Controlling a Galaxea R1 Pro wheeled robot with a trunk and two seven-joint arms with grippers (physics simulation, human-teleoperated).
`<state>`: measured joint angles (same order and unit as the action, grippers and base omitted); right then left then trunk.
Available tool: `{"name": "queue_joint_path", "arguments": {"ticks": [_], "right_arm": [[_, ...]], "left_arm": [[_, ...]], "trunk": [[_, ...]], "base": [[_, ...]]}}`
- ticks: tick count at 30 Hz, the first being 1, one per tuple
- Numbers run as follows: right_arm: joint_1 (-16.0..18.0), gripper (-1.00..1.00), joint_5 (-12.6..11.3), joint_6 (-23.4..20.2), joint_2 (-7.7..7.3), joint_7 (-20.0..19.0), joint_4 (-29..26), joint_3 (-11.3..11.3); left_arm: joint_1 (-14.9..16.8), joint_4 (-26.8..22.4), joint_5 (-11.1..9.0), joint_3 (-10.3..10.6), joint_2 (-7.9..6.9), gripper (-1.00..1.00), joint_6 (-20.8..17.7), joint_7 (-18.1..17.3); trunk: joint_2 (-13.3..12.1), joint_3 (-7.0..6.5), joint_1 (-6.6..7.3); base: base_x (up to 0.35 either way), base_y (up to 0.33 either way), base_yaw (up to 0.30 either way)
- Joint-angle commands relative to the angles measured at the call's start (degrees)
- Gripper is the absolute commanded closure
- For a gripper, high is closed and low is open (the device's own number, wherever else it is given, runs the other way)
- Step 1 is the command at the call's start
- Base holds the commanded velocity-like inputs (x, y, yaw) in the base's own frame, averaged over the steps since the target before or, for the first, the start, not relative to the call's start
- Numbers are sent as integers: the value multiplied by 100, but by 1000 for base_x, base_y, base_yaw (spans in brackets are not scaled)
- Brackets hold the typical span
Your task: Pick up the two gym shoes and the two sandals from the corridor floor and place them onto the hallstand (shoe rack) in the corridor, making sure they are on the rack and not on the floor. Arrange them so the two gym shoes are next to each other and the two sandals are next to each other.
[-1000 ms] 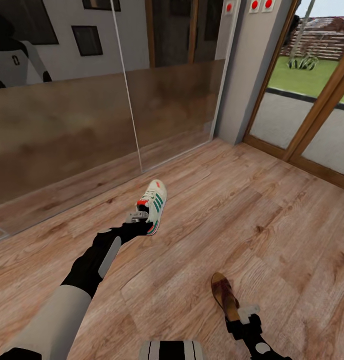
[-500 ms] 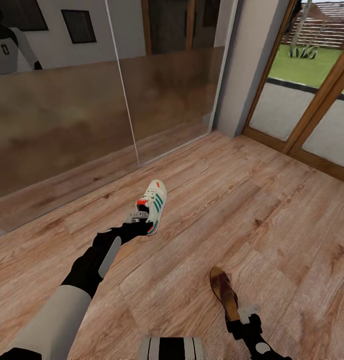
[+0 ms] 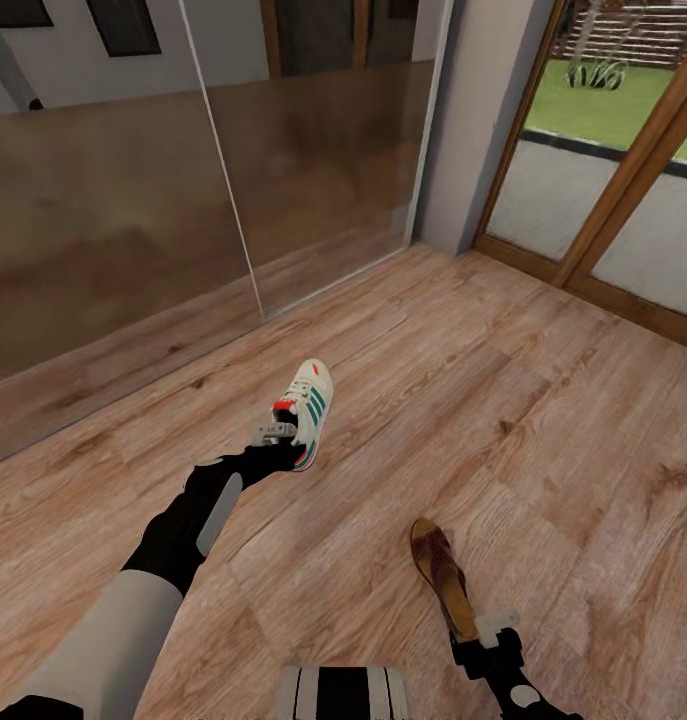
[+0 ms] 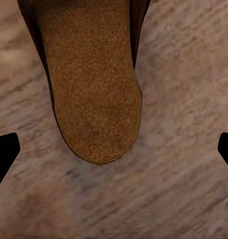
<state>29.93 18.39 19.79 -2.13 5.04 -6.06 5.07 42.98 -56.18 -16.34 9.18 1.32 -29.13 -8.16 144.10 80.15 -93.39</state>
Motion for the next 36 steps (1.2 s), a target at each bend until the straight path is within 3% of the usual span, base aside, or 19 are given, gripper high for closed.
{"name": "queue_joint_path", "arguments": {"ticks": [1,7,12,36], "right_arm": [[4,-100,60,21,2,15,9,47],[3,-100,61,23,2,15,9,47],[4,-100,59,22,2,15,9,47],[4,-100,60,23,2,15,9,47]], "left_arm": [[1,-7,-27,-4,0,100,-31,2],[1,-9,-27,-4,0,100,-31,2],[5,-14,-27,-4,0,100,-31,4],[4,-113,-27,-4,-3,100,-27,-1]], "trunk": [[3,32,-1],[3,42,-1],[10,167,-14],[10,176,-14]], "base": [[0,0,-152],[0,0,-41],[0,0,-3],[61,0,0]]}}
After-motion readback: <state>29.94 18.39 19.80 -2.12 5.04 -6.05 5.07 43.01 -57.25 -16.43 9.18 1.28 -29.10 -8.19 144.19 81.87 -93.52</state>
